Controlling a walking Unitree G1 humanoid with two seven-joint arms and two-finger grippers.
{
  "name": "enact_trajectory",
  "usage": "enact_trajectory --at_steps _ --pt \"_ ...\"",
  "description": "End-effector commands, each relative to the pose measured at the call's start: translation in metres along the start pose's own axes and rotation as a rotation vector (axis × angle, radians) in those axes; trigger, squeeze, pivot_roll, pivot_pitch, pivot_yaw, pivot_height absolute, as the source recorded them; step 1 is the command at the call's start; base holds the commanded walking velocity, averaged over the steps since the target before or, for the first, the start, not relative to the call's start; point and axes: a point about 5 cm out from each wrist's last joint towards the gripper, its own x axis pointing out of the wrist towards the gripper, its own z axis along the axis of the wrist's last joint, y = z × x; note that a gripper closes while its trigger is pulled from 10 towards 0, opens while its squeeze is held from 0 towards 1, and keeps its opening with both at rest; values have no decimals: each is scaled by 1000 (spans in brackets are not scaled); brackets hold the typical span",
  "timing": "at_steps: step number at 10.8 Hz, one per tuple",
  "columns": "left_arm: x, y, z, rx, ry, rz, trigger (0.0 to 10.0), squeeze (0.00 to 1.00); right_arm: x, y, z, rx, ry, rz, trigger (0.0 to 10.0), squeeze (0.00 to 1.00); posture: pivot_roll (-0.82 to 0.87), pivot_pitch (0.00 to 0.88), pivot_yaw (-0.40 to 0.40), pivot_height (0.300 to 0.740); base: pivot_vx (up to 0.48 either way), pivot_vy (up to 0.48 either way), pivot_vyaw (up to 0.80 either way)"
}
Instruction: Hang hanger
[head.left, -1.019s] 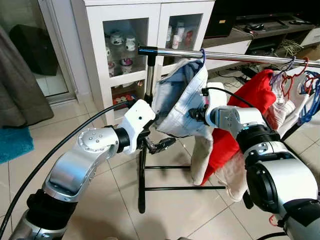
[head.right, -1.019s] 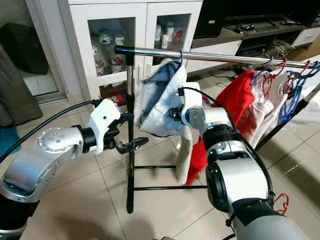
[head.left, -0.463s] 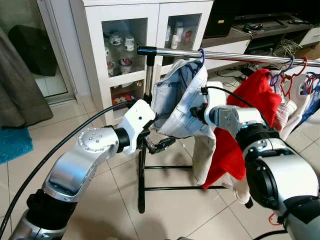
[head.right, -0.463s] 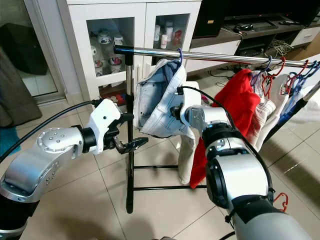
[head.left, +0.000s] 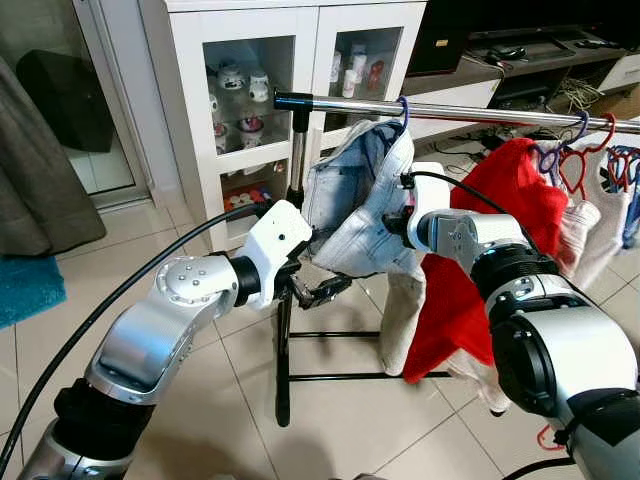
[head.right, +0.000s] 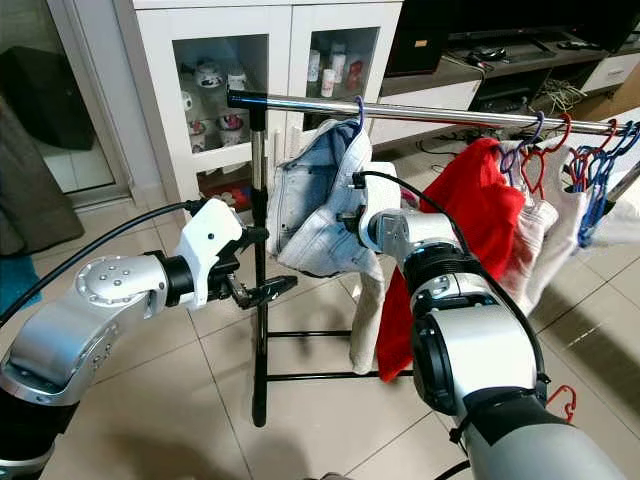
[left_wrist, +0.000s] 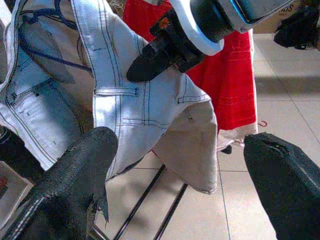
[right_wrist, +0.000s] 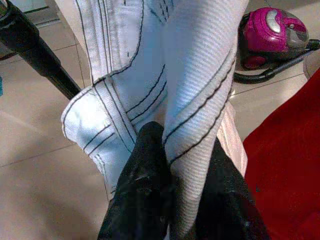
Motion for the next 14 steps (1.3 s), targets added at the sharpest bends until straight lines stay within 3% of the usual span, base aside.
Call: enact_trajectory --at_steps 1,5,8,10,12,14 --pt "1 -4 5 25 -1 -17 10000 0 -3 -3 7 0 -23 -9 0 0 22 61 -133 740 0 0 0" --pt "1 -5 6 32 -4 -25 10000 0 -2 -2 9 6 -40 -1 0 0 22 61 -132 740 0 0 0" --pt "1 -5 5 32 -3 -27 10000 0 -3 0 14 -78 -147 50 0 0 26 56 -137 740 0 0 0" --pt "0 -8 5 31 -5 -26 10000 0 -6 0 19 -83 -214 72 0 0 27 42 -136 740 0 0 0" --pt "0 -15 0 18 -6 -37 10000 0 -19 0 31 -83 -402 134 0 0 22 37 -120 740 0 0 0" --pt "1 -18 -4 6 -7 -37 10000 0 -32 -1 32 -62 -519 175 0 0 25 20 -107 740 0 0 0"
